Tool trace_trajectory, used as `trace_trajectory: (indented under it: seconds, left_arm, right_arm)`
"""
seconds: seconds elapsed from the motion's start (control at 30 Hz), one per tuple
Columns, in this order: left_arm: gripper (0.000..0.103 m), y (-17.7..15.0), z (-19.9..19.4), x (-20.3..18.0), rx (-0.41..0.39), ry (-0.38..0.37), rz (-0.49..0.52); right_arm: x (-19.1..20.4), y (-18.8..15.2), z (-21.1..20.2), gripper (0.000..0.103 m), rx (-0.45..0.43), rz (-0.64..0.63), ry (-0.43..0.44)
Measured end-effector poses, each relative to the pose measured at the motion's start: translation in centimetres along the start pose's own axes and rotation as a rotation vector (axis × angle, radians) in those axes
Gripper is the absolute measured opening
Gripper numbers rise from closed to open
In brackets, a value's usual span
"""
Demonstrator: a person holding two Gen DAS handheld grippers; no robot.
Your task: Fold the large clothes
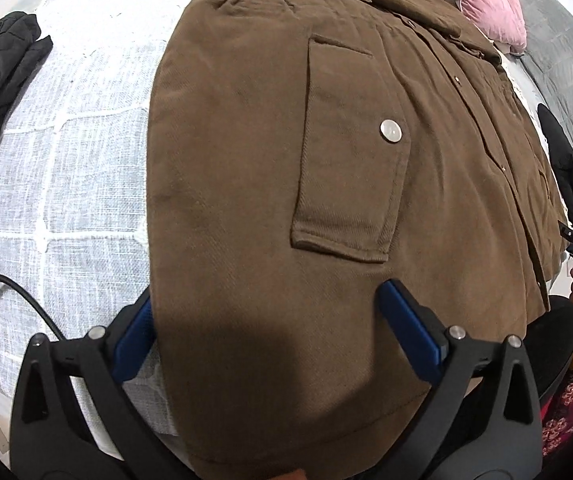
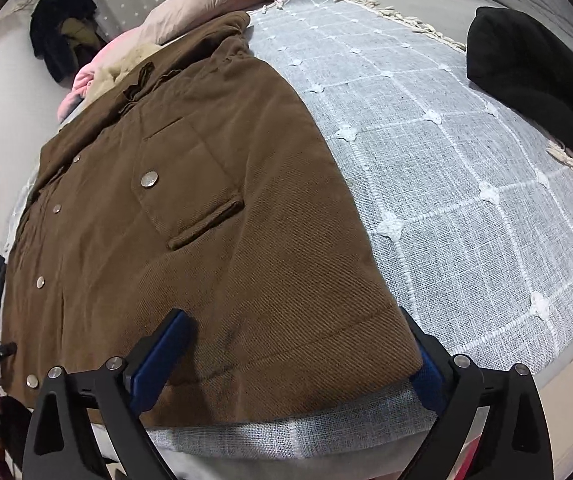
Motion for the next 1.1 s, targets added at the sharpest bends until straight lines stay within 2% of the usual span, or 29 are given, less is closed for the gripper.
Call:
trace_trajectory:
  seconds: [0.13,0.33,0.37,0.47,0.53,0.6,0.63,0.7,0.8,0.83,0.9,1.0,1.03,1.07,1.1]
  left_arm:
    - [0.102,-0.3,-0.3,0.4,-0.007,-0.002,0.001]
    - [0.102,-0.3,-0.4,-0.3,0.000,-0.028,0.016]
    - [0.102,-0.3,-0.4,-0.7,0.002,-0.043,0.026]
    - [0.100,-0.7,-1.0,-2.0,0.003,-0.151,0.036]
    - [0.096,-0.9,-1.4,-2.5,0.002,-0.218,0.022]
    - [0.094,-1.1,-1.7,-2.8,0.007,-0.301,-0.015]
    - [0.092,-1.2,-1.8,-2.7,0.009,-0.324,-0.028]
    - [0.091,-1.2,-1.9,-2.5,0.014,-0.368,-0.058]
    - [0.087,-1.2,-1.9,-2.0,0.017,-0.400,-0.085]
    - [0.084,-1.4,-1.9,-1.6,0.018,-0.405,-0.091]
    - [0.072,-1.5,-1.9,-1.2,0.026,-0.421,-0.114]
    - [0.055,-1.5,-1.8,0.0,0.042,-0.442,-0.176]
    - [0.044,-1.5,-1.8,0.1,0.041,-0.443,-0.193]
    - [0.029,-1.7,-1.8,0.4,0.039,-0.451,-0.212]
    - [0.020,-1.6,-1.9,0.8,0.036,-0.462,-0.234]
  right_arm:
    - [0.1,-0.1,0.0,0.100,-0.001,-0.005,0.002]
    - [1.0,0.0,0.1,0.100,-0.008,-0.012,0.076]
    - [1.1,0.0,0.1,0.100,-0.005,-0.014,0.089]
    - [1.5,0.1,0.1,0.098,0.003,-0.016,0.111]
    - [1.8,0.1,-0.1,0.093,0.002,-0.001,0.150]
    - [2.4,0.1,-0.4,0.082,0.000,0.034,0.247]
    - [2.8,0.1,-0.5,0.079,0.004,0.043,0.301]
    - [3.2,-0.1,-0.3,0.065,0.026,0.054,0.366]
    - [3.3,-0.3,0.4,0.056,0.060,0.087,0.415]
    - [3.3,-0.3,0.6,0.052,0.067,0.100,0.435]
    - [3.6,-0.3,0.8,0.033,0.083,0.112,0.465]
    - [4.1,-0.1,0.6,0.027,0.076,0.121,0.474]
    - [4.3,0.1,0.2,0.026,0.062,0.125,0.481]
    - [4.5,0.3,-0.4,0.024,0.041,0.128,0.494]
    - [4.9,0.6,-0.9,0.021,0.017,0.127,0.512]
Point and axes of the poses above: each gripper's, at about its wrist camera, not at the fingertips, and z roughly the way its jaws point, x to its left, y to its top, the point moved 7 cm from there along z, roughly the way its jaws point, and after that the axes turned 5 degrees about -z, right-handed, at the moved point
